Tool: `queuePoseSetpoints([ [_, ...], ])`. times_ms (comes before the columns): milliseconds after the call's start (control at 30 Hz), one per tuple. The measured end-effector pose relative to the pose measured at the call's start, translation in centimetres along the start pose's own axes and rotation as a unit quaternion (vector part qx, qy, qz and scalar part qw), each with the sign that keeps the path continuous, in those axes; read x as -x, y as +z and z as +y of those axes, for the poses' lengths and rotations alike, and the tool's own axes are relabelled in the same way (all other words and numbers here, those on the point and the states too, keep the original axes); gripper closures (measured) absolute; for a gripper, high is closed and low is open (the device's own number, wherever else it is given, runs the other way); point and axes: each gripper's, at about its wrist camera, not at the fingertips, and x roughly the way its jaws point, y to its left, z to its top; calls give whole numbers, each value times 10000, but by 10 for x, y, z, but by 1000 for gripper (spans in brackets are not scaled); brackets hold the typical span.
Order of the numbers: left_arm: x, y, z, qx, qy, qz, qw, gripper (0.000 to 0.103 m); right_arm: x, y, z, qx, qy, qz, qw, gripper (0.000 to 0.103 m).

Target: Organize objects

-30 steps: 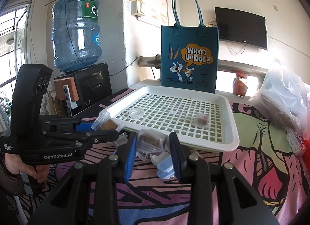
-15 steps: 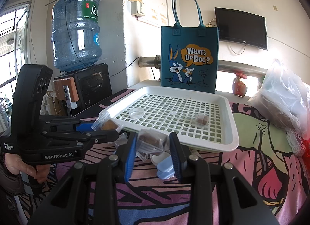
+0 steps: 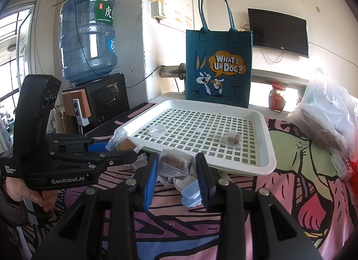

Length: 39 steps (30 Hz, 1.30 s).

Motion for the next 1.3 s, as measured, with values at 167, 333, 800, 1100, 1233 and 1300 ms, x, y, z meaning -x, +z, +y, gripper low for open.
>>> queuePoseSetpoints([
  [167, 0, 0, 0, 2, 0, 2, 10000, 76, 0, 0, 0, -1, -1, -1, 10000, 71],
  [333, -1, -1, 2, 16, 7, 11, 10000, 76, 0, 0, 0, -1, -1, -1, 10000, 70],
  [800, -1, -2, 3, 16, 7, 18, 10000, 76, 0, 0, 0, -2, 1, -2, 10000, 70],
  [1100, -3, -3, 3, 39, 10, 45, 10000, 76, 0, -1, 0, -3, 1, -3, 10000, 70],
  [1233, -5, -3, 4, 91, 5, 100, 9999, 76, 0, -1, 0, -3, 2, 1, 10000, 70],
  [1300, -6, -3, 6, 120, -8, 127, 9998, 76, -1, -1, 0, -12, 4, 11, 10000, 70],
])
